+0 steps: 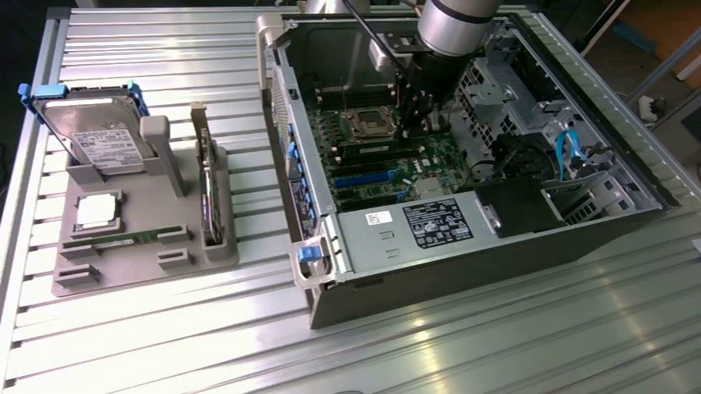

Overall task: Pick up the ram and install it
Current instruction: 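Insert the ram into the slot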

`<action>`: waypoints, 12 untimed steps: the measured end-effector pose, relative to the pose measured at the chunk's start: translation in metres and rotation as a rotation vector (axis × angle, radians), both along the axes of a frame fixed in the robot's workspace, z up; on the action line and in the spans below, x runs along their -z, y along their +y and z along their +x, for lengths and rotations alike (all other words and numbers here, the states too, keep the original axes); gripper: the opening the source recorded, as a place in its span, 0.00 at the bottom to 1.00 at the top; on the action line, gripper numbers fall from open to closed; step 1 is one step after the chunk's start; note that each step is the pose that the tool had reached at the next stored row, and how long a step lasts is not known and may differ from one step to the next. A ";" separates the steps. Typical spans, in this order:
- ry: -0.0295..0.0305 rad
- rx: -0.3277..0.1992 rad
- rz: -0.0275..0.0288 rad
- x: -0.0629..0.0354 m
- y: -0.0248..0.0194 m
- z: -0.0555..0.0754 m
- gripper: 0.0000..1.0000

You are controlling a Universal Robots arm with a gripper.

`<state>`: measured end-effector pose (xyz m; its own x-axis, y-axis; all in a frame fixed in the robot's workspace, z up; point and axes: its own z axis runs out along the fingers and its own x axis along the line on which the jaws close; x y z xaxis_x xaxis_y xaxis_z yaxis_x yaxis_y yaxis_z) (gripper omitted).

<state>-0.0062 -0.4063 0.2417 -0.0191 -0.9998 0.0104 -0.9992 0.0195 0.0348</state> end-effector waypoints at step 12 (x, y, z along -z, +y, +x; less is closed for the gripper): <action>0.0000 -0.003 0.0013 0.0046 0.0005 -0.001 0.12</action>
<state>-0.0076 -0.4058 0.2371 -0.0166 -0.9998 0.0091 -0.9993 0.0169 0.0348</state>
